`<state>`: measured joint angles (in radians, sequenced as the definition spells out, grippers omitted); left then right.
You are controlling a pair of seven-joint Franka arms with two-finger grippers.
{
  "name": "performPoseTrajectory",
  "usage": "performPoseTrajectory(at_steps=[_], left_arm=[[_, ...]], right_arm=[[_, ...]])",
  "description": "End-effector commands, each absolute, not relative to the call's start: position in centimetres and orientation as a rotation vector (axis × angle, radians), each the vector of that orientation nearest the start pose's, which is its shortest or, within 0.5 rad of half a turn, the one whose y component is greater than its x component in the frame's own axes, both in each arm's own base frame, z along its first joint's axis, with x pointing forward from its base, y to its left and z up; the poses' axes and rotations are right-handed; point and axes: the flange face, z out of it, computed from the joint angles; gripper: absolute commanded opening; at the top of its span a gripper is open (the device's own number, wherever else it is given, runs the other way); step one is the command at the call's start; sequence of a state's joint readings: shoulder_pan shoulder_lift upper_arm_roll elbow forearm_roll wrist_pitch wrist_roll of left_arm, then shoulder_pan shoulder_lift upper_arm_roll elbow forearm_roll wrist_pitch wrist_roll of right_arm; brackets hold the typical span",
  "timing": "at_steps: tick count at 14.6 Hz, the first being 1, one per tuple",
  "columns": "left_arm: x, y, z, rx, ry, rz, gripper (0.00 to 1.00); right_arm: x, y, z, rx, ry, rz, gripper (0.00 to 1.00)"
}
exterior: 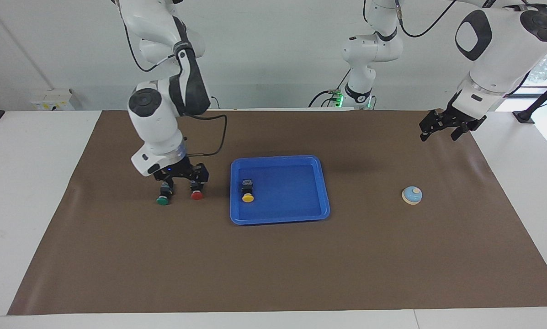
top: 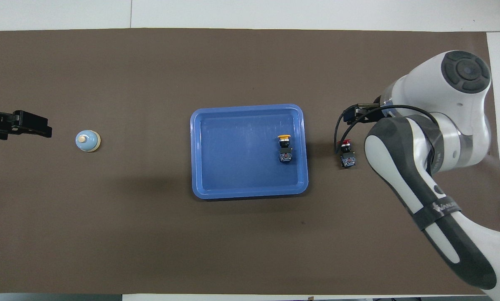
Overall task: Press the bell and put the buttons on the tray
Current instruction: 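Grasp the green-capped button with the right gripper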
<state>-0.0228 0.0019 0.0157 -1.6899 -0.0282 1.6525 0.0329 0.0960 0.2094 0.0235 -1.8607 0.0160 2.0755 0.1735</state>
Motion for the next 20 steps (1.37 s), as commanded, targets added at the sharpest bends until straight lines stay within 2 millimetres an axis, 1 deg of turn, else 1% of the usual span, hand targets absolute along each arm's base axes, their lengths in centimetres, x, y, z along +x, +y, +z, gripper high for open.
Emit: performPoseTrajectory(at_steps=[1, 2, 4, 5, 6, 8, 10, 13, 14, 15, 16, 18, 20], left_arm=[[55.8, -0.6, 57.9, -3.167, 0.052, 0.053, 1.0], [55.8, -0.6, 57.9, -3.169, 0.054, 0.053, 1.0], [55.8, -0.6, 57.9, -3.167, 0.052, 0.053, 1.0], [55.8, -0.6, 57.9, -3.167, 0.052, 0.053, 1.0], [55.8, -0.6, 57.9, -3.167, 0.052, 0.053, 1.0], [55.8, -0.6, 57.9, -3.169, 0.052, 0.053, 1.0], [55.8, -0.6, 57.9, -3.167, 0.052, 0.053, 1.0], [55.8, -0.6, 57.9, -3.169, 0.052, 0.053, 1.0], [55.8, -0.6, 57.9, -3.167, 0.052, 0.053, 1.0], [55.8, -0.6, 57.9, -3.167, 0.052, 0.053, 1.0], [55.9, -0.6, 58.0, -3.167, 0.052, 0.051, 1.0], [55.8, -0.6, 57.9, -3.167, 0.052, 0.053, 1.0], [55.8, -0.6, 57.9, -3.167, 0.052, 0.053, 1.0]], right_arm=[[59.5, 4.9, 39.2, -3.126, 0.087, 0.043, 1.0], [58.6, 4.3, 38.1, -3.128, 0.093, 0.069, 1.0], [56.4, 3.3, 35.7, -3.129, 0.104, 0.055, 1.0], [55.8, 3.3, 34.8, -3.129, 0.102, 0.047, 1.0], [55.2, 2.8, 34.0, -3.129, 0.102, 0.04, 1.0], [54.8, 1.6, 33.4, -3.128, 0.088, 0.011, 1.0], [54.1, 1.4, 32.3, -3.129, 0.077, 0.034, 1.0], [54.1, 0.3, 31.2, -3.128, 0.082, -0.007, 1.0], [53.9, 0.3, 31.0, -3.128, 0.082, -0.004, 0.97], [53.7, 0.3, 30.8, -3.128, 0.085, 0.003, 0.94], [53.6, 0.3, 30.6, -3.128, 0.08, 0.008, 0.86], [53.6, 0.3, 30.1, -3.128, 0.08, 0.022, 0.59], [53.6, 0.3, 30.0, -3.128, 0.078, 0.003, 0.34]])
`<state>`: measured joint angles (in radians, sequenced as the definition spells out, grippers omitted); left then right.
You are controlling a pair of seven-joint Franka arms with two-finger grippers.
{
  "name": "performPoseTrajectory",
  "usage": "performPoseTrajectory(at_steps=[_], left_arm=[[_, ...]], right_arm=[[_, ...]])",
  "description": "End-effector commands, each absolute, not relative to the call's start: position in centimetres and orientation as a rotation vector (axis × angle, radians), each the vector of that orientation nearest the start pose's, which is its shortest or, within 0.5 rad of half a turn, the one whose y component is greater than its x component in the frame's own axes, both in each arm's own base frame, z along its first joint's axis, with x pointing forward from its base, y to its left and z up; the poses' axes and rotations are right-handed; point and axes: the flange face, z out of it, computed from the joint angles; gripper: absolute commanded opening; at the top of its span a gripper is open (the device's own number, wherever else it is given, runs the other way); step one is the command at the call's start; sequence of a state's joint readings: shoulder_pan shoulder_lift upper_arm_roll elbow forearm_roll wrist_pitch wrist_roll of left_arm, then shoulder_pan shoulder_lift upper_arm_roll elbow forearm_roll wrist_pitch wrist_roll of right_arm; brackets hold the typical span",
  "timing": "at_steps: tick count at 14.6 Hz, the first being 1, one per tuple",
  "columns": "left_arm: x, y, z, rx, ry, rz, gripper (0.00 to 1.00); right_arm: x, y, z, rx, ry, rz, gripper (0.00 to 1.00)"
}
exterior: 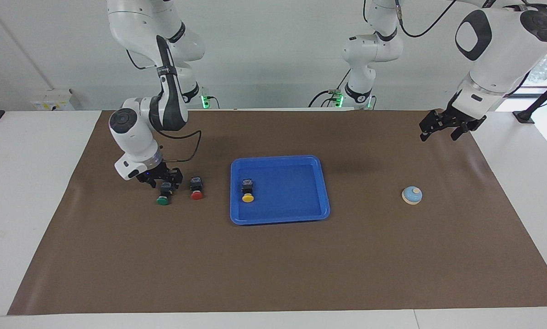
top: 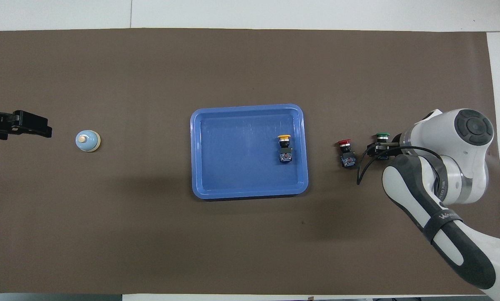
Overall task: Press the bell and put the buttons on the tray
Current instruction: 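Grasp the green-capped button with the right gripper, then place the green button in the tray beside the yellow one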
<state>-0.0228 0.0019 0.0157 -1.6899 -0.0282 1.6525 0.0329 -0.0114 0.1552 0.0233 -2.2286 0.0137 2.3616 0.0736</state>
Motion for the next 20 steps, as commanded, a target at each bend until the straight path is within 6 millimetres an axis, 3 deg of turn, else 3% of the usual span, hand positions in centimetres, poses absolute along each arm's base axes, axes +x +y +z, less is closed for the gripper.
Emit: performPoseTrajectory(at_steps=[1, 3, 6, 7, 8, 10, 12, 15, 18, 19, 20], left_arm=[[55.9, -0.6, 58.0, -3.167, 0.052, 0.051, 1.0], [55.9, -0.6, 58.0, -3.169, 0.052, 0.051, 1.0], [55.8, -0.6, 57.9, -3.167, 0.052, 0.053, 1.0], [55.8, -0.6, 57.9, -3.167, 0.052, 0.053, 1.0], [55.9, -0.6, 58.0, -3.167, 0.052, 0.051, 1.0], [55.8, -0.6, 57.9, -3.169, 0.052, 0.053, 1.0], [55.9, -0.6, 58.0, -3.167, 0.052, 0.051, 1.0], [55.9, -0.6, 58.0, -3.167, 0.055, 0.051, 1.0], [55.8, -0.6, 57.9, -3.167, 0.052, 0.053, 1.0], [55.8, -0.6, 57.9, -3.167, 0.054, 0.053, 1.0], [55.8, -0.6, 57.9, -3.167, 0.052, 0.053, 1.0]], right_arm=[[53.7, 0.3, 30.1, -3.128, 0.073, 0.0, 0.23], [54.1, 1.0, 30.4, -3.128, 0.056, -0.011, 0.0], [56.5, 2.1, 33.8, -3.126, 0.027, -0.023, 0.0], [57.6, 3.7, 35.9, -3.126, 0.0, -0.009, 0.0], [58.6, 6.7, 38.1, -3.12, -0.027, 0.024, 0.0], [60.0, 11.6, 41.6, -3.119, 0.079, 0.015, 0.0], [59.1, 18.6, 42.5, -3.11, 0.095, -0.012, 0.0], [55.5, 29.2, 41.8, -3.126, -0.069, -0.016, 0.0], [56.4, 37.6, 39.8, -3.108, 0.018, -0.035, 0.0], [56.3, 39.0, 38.3, -3.111, 0.016, -0.023, 0.0], [56.6, 39.0, 37.8, -3.104, 0.021, -0.038, 0.0]])
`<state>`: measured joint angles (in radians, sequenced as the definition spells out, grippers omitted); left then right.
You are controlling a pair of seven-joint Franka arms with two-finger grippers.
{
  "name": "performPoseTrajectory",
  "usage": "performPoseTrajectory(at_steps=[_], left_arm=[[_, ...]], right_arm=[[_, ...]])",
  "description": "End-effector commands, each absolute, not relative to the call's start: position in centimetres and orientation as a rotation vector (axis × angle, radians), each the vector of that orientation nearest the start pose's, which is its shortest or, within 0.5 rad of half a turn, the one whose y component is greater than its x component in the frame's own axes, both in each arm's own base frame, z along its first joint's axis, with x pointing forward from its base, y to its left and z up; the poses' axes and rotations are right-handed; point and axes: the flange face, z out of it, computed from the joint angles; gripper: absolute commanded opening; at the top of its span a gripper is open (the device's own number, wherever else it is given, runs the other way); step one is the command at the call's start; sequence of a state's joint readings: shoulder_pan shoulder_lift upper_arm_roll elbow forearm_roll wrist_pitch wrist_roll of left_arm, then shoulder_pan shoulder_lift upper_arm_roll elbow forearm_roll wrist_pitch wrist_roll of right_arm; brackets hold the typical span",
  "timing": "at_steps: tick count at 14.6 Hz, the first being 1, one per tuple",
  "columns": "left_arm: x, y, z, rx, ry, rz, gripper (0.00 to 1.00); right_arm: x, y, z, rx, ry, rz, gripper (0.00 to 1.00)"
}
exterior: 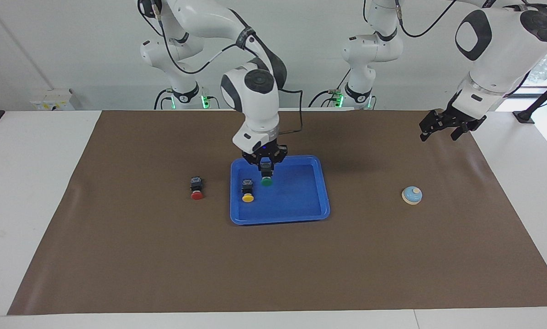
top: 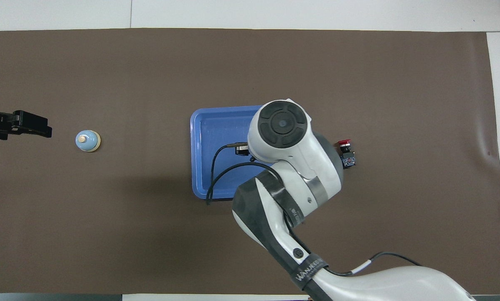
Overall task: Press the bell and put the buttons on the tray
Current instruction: 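Place the green button in the tray beside the yellow one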
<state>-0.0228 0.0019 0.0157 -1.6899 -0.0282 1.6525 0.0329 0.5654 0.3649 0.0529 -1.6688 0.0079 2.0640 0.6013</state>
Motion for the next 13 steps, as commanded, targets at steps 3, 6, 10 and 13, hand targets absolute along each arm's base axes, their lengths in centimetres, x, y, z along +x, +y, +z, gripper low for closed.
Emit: performPoseTrajectory(at_steps=[3, 6, 10, 13], left_arm=[[55.8, -0.6, 57.9, -3.167, 0.052, 0.053, 1.0], [55.8, -0.6, 57.9, -3.167, 0.052, 0.053, 1.0], [55.8, -0.6, 57.9, -3.167, 0.054, 0.053, 1.0], [55.9, -0.6, 58.0, -3.167, 0.052, 0.051, 1.0]], right_arm=[[56.6, 37.8, 35.6, -3.108, 0.038, -0.029, 0.0], [55.4, 37.4, 32.7, -3.111, 0.02, -0.023, 0.0], [55.0, 37.1, 32.5, -3.13, 0.0, 0.025, 0.22], [54.4, 36.8, 32.4, -3.139, -0.031, 0.048, 1.0]])
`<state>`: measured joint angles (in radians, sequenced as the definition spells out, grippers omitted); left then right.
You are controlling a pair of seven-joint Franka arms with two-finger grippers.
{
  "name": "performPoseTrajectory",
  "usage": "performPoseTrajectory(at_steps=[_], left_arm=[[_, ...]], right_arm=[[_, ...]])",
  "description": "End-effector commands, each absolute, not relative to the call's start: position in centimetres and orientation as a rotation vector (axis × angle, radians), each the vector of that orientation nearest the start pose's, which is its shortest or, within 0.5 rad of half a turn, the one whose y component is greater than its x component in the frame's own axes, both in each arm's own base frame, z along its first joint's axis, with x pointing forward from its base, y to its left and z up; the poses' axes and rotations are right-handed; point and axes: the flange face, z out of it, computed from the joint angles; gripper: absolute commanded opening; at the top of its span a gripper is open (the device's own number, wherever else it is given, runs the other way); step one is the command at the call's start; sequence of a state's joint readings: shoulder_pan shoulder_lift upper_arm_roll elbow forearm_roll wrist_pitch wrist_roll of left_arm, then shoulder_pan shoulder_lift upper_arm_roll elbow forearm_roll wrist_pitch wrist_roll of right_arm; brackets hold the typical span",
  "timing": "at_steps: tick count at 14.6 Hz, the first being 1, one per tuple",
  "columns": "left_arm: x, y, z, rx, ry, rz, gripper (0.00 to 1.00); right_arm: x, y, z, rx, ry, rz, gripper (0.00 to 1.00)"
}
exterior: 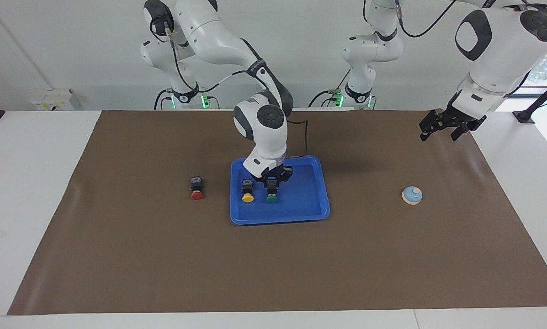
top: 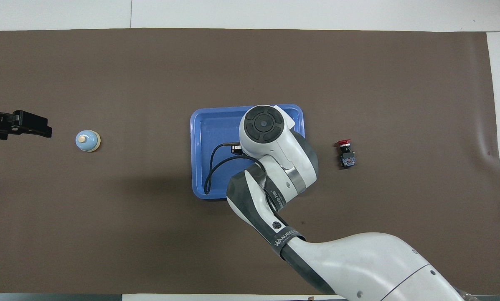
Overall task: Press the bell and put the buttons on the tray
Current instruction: 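Place the green button in the tray beside the yellow one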
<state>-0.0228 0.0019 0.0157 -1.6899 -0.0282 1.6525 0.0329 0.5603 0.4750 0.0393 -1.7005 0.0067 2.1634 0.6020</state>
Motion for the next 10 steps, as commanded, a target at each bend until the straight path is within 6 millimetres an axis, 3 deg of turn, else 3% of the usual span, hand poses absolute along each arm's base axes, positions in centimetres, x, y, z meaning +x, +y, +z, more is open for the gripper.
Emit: performPoseTrajectory(at_steps=[1, 3, 4, 7, 10], left_arm=[[55.8, -0.6, 57.9, -3.169, 0.052, 0.053, 1.0], [55.8, -0.6, 57.9, -3.169, 0.052, 0.053, 1.0], [55.8, -0.6, 57.9, -3.169, 0.052, 0.055, 1.0], [55.9, -0.6, 58.0, -3.167, 0.055, 0.051, 1.0], [55.8, -0.6, 57.9, -3.167, 0.052, 0.053, 1.0]], right_arm=[[54.4, 36.6, 32.6, -3.146, -0.041, 0.065, 1.0], [55.2, 35.2, 35.5, -3.136, -0.043, 0.025, 1.0], [56.2, 33.0, 36.7, -3.137, -0.043, 0.026, 1.0], [58.8, 23.9, 40.6, -3.138, -0.207, 0.046, 1.0], [59.0, 14.4, 39.9, -3.135, -0.272, 0.117, 1.0]])
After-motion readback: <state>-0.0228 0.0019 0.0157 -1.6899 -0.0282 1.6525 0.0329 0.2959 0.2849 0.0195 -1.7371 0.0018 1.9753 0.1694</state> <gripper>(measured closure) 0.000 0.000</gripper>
